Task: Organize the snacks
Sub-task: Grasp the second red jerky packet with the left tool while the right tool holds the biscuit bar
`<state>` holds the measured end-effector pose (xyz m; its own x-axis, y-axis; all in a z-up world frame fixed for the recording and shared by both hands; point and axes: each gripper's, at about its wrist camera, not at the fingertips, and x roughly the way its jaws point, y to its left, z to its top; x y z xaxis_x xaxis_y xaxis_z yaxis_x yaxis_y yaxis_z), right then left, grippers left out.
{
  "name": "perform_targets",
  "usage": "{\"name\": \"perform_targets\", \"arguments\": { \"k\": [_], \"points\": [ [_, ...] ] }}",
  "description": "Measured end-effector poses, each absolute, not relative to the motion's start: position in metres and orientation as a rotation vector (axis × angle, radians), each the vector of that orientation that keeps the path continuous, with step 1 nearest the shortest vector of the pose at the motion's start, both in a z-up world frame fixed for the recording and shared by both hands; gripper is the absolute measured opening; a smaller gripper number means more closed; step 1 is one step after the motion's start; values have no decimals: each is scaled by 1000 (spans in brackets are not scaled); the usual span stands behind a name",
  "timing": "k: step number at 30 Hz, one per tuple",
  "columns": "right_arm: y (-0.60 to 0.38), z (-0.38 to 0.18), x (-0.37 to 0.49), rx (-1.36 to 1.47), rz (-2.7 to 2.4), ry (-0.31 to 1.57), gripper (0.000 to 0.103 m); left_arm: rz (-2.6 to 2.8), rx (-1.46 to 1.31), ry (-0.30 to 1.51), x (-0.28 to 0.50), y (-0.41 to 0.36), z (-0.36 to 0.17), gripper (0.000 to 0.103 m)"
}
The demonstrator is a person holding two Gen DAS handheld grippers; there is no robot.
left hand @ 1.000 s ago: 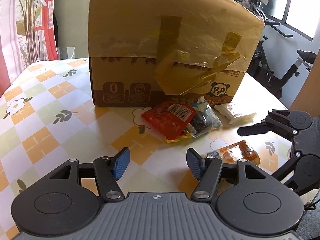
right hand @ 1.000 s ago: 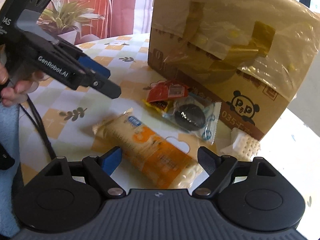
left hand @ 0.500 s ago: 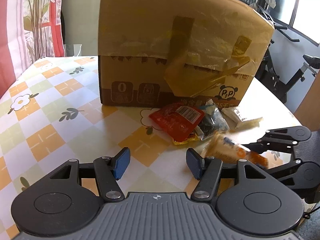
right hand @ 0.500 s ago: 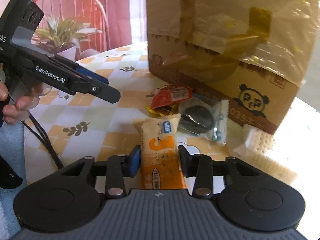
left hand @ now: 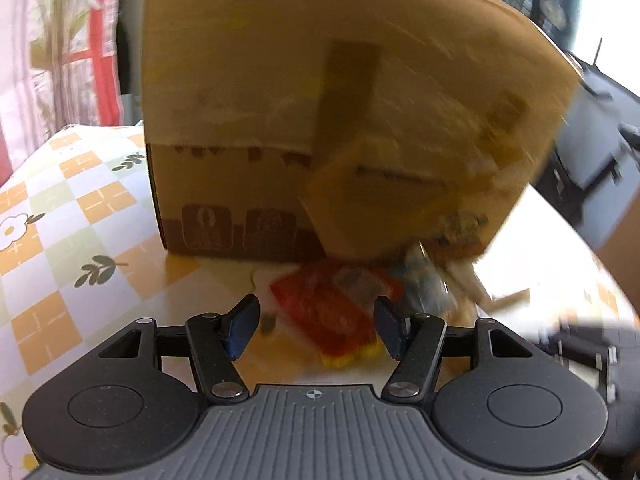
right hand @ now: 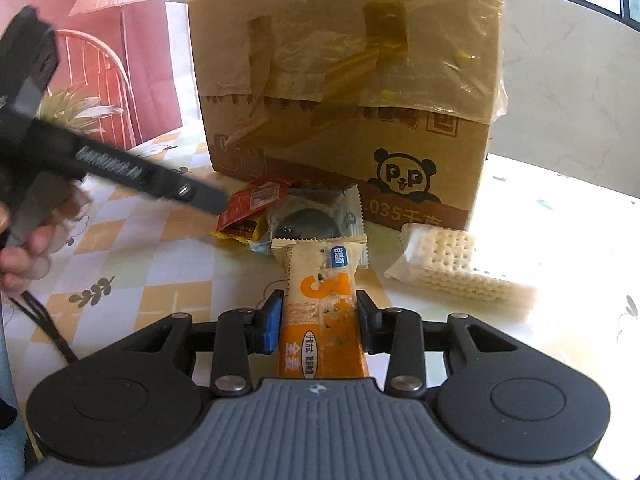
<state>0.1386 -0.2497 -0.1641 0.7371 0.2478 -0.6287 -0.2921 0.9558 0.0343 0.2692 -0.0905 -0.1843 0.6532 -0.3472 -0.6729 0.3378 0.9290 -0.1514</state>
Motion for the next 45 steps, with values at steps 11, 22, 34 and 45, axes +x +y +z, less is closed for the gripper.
{"name": "perform_targets", "arguments": {
  "k": [11, 22, 34, 45],
  "points": [
    [-252, -166, 138, -51, 301, 682, 38, -236, -77, 788, 301, -114, -197, 70],
    [-251, -165, 138, -43, 299, 683, 39, -197, -68, 789, 281, -91, -204, 78],
    [-251, -166, 139, -34, 298, 686, 39, -233, -19, 773, 296, -128, -201, 78],
    [-251, -166, 139, -32, 296, 687, 39, -155, 53, 776, 274, -99, -216, 79]
  ]
}}
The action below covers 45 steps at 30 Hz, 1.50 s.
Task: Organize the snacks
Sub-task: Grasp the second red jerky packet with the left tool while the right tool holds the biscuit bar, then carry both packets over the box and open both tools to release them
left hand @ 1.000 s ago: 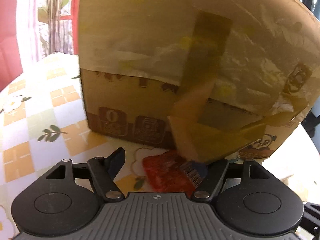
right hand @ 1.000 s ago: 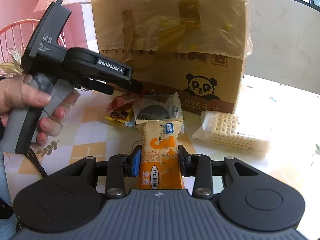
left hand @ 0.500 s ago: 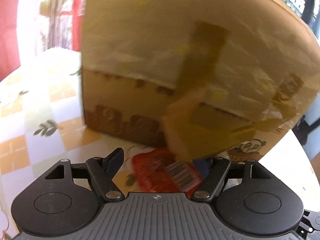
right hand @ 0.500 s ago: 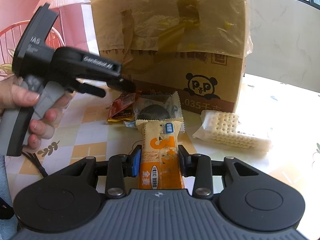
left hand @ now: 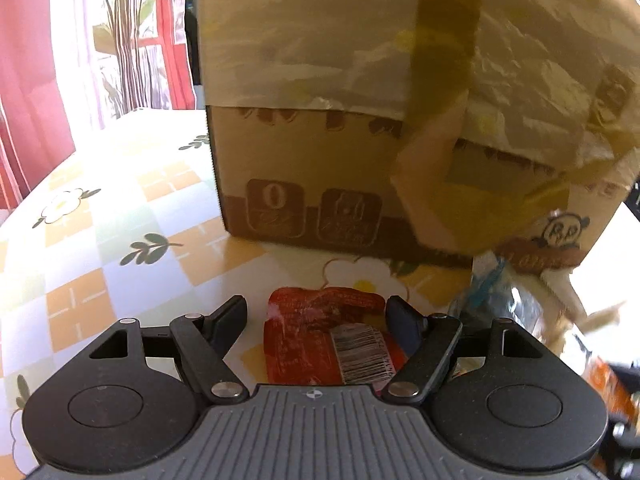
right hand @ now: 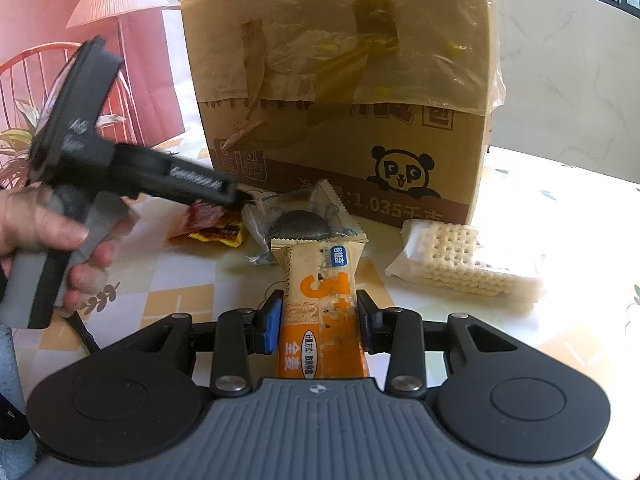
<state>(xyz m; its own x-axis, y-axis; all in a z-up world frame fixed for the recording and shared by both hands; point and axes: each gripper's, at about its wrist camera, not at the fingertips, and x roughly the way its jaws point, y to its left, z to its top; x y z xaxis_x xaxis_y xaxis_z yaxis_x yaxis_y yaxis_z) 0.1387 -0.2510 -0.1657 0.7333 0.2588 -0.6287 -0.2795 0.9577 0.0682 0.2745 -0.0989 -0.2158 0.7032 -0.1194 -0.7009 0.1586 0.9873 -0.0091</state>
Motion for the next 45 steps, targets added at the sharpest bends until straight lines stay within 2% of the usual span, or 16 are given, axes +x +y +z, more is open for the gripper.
{"name": "perform_targets", "arguments": {
  "k": [10, 14, 18, 19, 22, 26, 45],
  "points": [
    [-251, -166, 139, -31, 297, 687, 39, -165, 70, 787, 266, -86, -222, 78],
    [-251, -166, 139, -30, 297, 687, 39, -163, 112, 767, 257, -82, -222, 68],
    [-252, -165, 139, -30, 297, 688, 39, -175, 119, 748, 248, -78, -220, 66],
    [-252, -165, 139, -30, 298, 688, 39, -177, 115, 746, 247, -77, -220, 64],
    [-252, -165, 139, -30, 298, 688, 39, -196, 106, 735, 246, -74, -217, 44],
    [-253, -165, 139, -24, 299, 689, 39, -204, 88, 735, 244, -70, -217, 36],
    [-250, -162, 136, -44, 287, 684, 38, -272, 62, 625, 209, -62, -180, 35]
  ]
}}
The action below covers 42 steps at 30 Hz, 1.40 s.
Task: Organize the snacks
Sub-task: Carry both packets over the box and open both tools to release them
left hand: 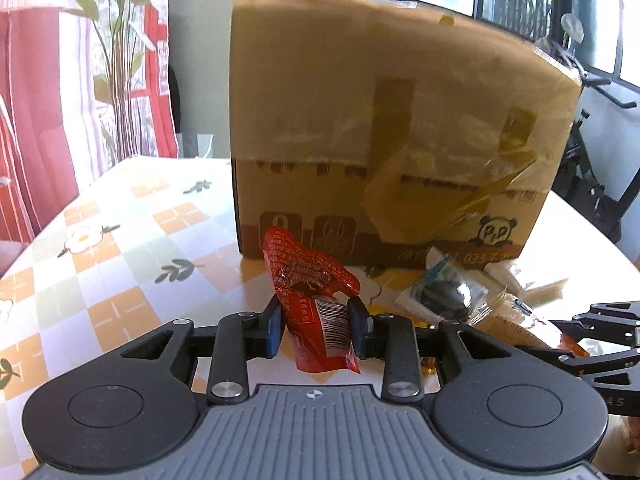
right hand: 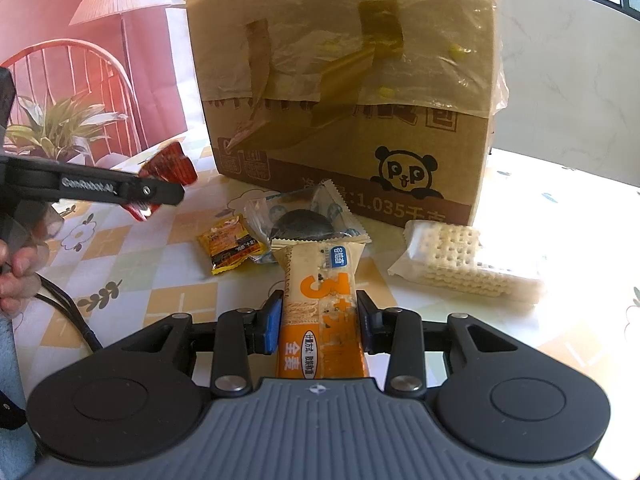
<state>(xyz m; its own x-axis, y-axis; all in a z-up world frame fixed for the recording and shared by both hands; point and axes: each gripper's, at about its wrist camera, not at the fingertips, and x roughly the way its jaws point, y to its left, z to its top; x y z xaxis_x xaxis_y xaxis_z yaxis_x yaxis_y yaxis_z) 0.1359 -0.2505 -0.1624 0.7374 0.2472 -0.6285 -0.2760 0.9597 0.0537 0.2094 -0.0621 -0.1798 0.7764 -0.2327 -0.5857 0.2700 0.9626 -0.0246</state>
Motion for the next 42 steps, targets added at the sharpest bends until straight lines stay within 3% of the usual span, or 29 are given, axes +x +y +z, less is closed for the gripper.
{"name": "perform_targets", "arguments": {
  "k": [5, 10, 15, 20, 30, 34, 36, 42],
  "points": [
    [-259, -141, 121, 5, 283, 641, 38, -317, 73, 547, 198, -61, -154, 35],
    [-261, -84, 113, -13, 306, 513, 38, -366, 55, 450, 196, -62, -114, 35],
    [-266, -11, 141, -13, 314, 379, 38, -425, 79, 326, 212, -73, -60, 35],
    [-271, 34, 191, -9, 279, 320, 38, -494, 47, 361, 257, -90, -19, 36],
    [-276, 12, 284, 8, 102, 403, 39, -501, 66, 423, 351, -141, -16, 39],
    [-278, 6, 290, 31, 63, 425, 44, -541, 94, 446, 362, -157, -22, 60],
    [-283, 8, 279, 59, 82, 412, 55, -540, 111, 437, 360, -159, -25, 60],
    [-292, 14, 237, 84, 107, 360, 55, -531, 69, 461, 353, -141, -33, 60]
  ]
}}
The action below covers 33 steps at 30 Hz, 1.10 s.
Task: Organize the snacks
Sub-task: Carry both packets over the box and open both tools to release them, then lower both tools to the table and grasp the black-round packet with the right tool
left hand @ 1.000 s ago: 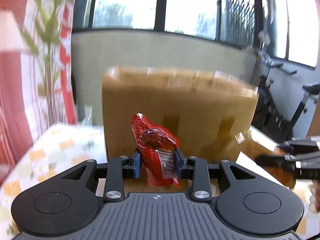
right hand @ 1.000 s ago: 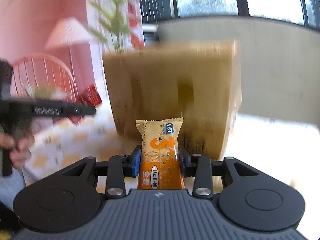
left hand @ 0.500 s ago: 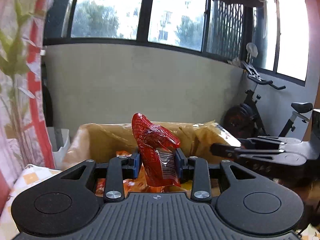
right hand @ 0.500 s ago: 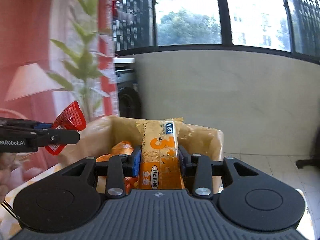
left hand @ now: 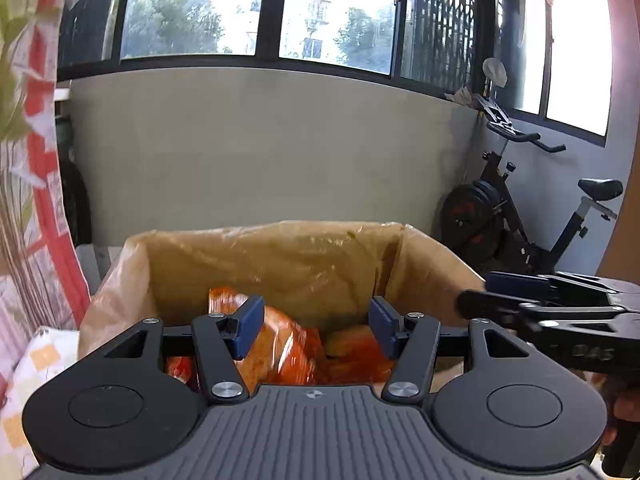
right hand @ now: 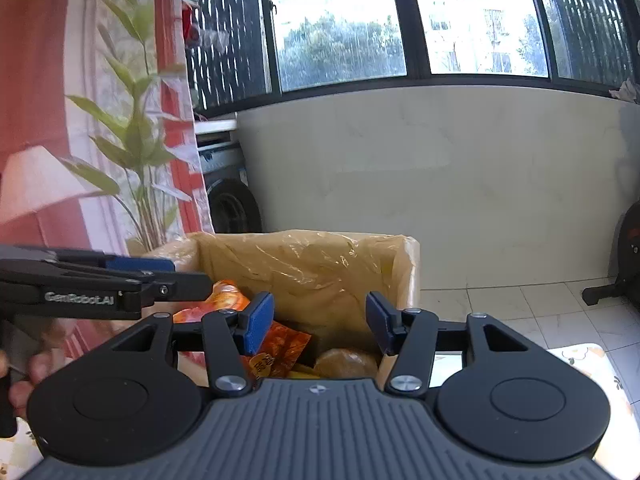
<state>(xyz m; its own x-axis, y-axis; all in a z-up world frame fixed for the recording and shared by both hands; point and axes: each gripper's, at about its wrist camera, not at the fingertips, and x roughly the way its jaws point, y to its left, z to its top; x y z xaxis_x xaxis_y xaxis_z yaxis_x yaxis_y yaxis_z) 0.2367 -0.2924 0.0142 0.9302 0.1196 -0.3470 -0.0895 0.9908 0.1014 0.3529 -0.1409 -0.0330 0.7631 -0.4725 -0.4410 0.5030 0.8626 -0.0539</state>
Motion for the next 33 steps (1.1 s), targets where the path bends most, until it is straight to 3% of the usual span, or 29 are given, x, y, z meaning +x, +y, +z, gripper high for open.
{"name": "perform_targets", "arguments": {
  "k": [13, 27, 33],
  "points": [
    [-279, -19, 158, 121, 161, 287, 55, -516, 15, 440, 282, -73, -41, 60],
    [-246, -131, 167, -21, 217, 516, 55, -414, -67, 668, 267, -53, -148, 59],
    [-230, -152, 193, -114, 339, 629, 56, -341, -204, 788, 263, -50, -179, 44]
  ]
}}
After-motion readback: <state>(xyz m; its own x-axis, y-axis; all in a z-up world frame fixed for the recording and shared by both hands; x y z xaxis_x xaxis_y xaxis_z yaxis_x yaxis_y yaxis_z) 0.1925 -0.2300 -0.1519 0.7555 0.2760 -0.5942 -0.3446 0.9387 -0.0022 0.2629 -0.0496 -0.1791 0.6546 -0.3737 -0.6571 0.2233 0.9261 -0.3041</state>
